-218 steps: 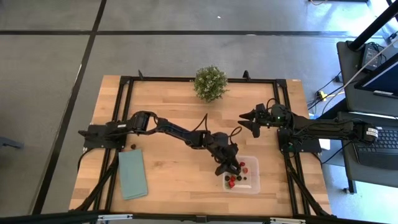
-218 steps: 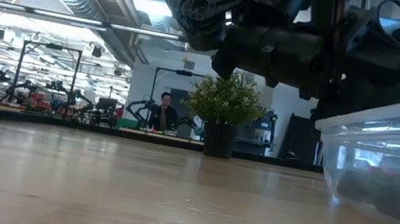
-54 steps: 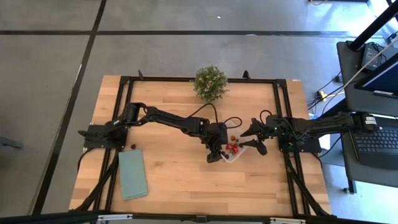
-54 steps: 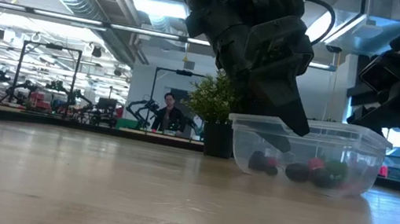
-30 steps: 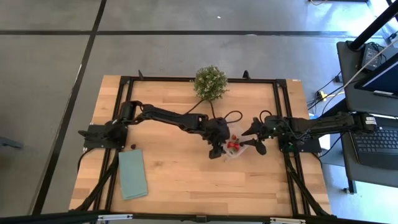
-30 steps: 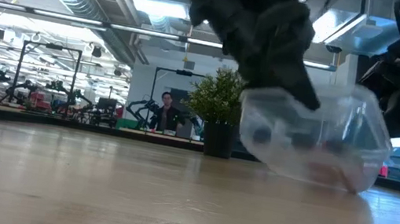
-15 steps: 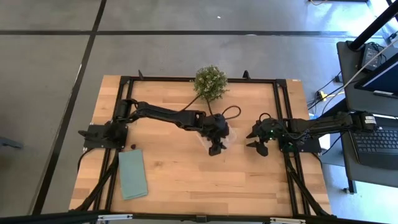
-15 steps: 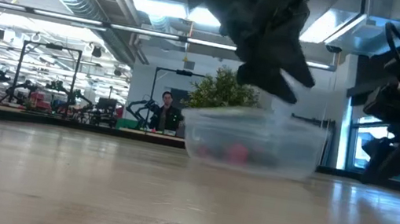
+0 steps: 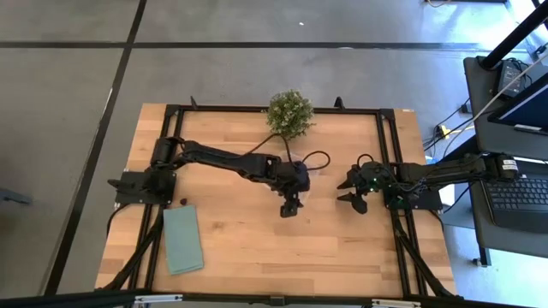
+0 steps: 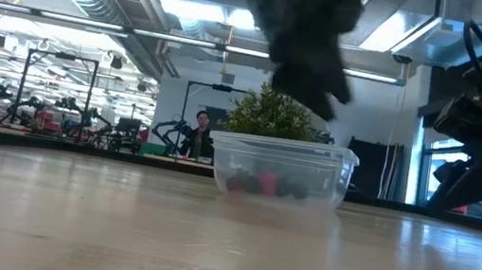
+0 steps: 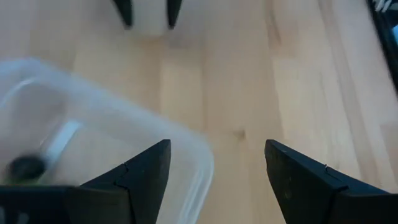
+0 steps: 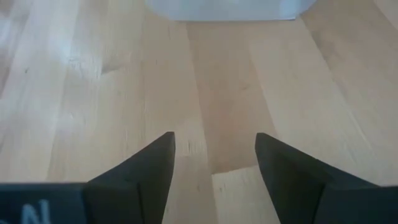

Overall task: Pick and placing Produce into tupperware
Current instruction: Put the blackberry into the bin

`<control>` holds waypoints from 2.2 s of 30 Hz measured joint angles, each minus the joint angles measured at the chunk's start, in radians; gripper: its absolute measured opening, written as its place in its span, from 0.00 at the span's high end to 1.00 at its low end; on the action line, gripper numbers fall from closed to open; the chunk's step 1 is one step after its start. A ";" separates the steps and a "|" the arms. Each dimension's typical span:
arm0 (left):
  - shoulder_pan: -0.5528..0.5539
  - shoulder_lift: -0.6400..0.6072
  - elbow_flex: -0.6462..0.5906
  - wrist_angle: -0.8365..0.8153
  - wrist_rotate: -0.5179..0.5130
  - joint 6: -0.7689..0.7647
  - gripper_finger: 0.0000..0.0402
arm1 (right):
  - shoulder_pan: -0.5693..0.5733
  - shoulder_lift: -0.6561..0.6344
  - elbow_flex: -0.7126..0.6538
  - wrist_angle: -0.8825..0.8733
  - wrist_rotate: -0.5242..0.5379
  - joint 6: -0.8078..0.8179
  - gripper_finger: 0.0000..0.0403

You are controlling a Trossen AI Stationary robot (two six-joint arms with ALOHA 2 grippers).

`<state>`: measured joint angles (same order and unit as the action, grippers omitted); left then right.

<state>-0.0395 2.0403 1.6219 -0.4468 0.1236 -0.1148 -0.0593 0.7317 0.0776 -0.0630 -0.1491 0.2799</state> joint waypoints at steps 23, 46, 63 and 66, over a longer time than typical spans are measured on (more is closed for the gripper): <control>-0.053 -0.774 -0.180 -0.497 -0.510 -0.173 0.38 | -0.003 -0.001 0.003 0.484 0.037 0.030 0.44; -0.157 -1.105 -0.778 -0.637 -0.304 -0.657 0.38 | -0.004 -0.001 0.003 0.522 0.246 -0.005 0.44; -0.042 -0.878 -0.784 -0.858 -0.101 -0.688 0.40 | -0.004 -0.001 0.003 0.546 0.343 -0.004 0.44; -0.022 -0.818 -0.784 -0.858 -0.057 -0.675 0.42 | -0.004 -0.001 0.003 0.546 0.343 -0.001 0.44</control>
<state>-0.0618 1.2224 0.8375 -1.3048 0.0670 -0.7895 -0.0635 0.7307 0.0803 0.4830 0.1944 0.2787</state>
